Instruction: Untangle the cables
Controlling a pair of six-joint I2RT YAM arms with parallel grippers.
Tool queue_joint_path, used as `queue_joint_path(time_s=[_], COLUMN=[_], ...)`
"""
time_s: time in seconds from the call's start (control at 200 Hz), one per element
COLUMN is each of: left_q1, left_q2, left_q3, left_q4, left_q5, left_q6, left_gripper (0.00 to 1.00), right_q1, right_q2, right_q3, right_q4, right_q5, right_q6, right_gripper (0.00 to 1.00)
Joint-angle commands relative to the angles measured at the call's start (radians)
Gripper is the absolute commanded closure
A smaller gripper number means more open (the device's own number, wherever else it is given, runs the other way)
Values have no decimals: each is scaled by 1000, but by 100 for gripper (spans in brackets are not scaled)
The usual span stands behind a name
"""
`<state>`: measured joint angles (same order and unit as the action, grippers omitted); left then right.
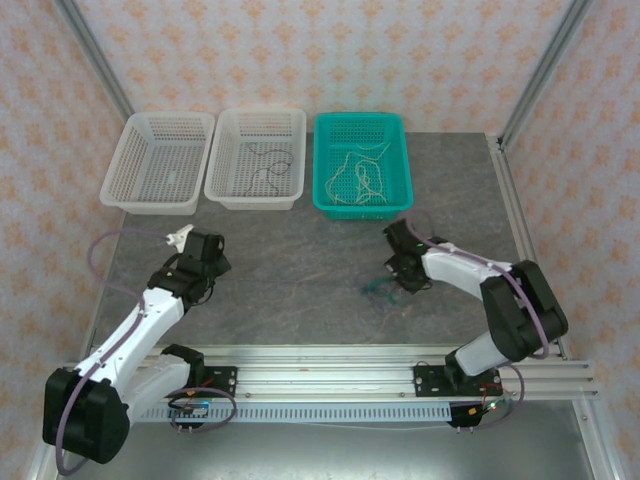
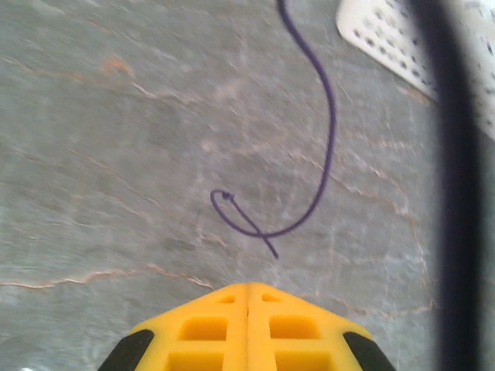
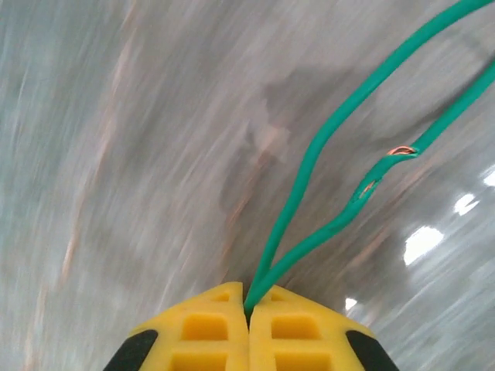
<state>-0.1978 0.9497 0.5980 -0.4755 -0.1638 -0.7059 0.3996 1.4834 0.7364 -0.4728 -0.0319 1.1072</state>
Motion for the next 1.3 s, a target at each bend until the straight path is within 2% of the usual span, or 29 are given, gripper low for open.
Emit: queue_joint_path(time_s=[0.0, 0.09, 0.17, 0.315, 0.395, 0.525, 0.666, 0.711, 0.856, 0.931, 0.976, 1.086, 1.176, 1.296], left_q1=[119, 189, 205, 261, 302, 315, 311, 295, 165, 131, 123, 122, 121, 121], left_q2=[-7, -9, -12, -12, -22, -25, -3, 11, 61, 99, 122, 141, 90, -39], left_q3=[35, 25, 22, 28, 26, 20, -40, -56, -58, -60, -61, -70, -59, -19], left_q4=[-122, -113, -107, -129, -136, -117, 56, 100, 140, 151, 153, 154, 118, 43], left_q5=[-83, -42, -48, -61, -46, -24, 204, 241, 178, 158, 149, 128, 98, 66], left_q6=[26, 26, 23, 30, 39, 48, 66, 64, 79, 73, 70, 61, 73, 108], left_gripper=[100, 100, 100, 100, 100, 100, 100, 100, 100, 100, 92, 63, 51, 31], right_q1=[-142, -250, -338, -508, -564, -570, -544, -519, -430, -415, -411, -407, -406, -399], right_q2=[-84, -147, -179, -222, -243, -261, -257, -259, -292, -325, -344, -381, -406, -430], right_q3=[-42, -38, -30, -19, -9, 9, -23, -29, -29, -32, -31, -25, -18, -4], right_q4=[-74, -94, -112, -122, -121, -117, -36, -29, -26, -27, -29, -28, -19, -4], right_q5=[170, 195, 214, 181, 156, 145, -33, -66, -110, -128, -137, -181, -246, -311], right_q6=[-36, -78, -99, -143, -175, -218, -250, -254, -267, -260, -262, -263, -246, -203], right_gripper=[100, 100, 100, 100, 100, 100, 100, 100, 100, 100, 100, 100, 100, 100])
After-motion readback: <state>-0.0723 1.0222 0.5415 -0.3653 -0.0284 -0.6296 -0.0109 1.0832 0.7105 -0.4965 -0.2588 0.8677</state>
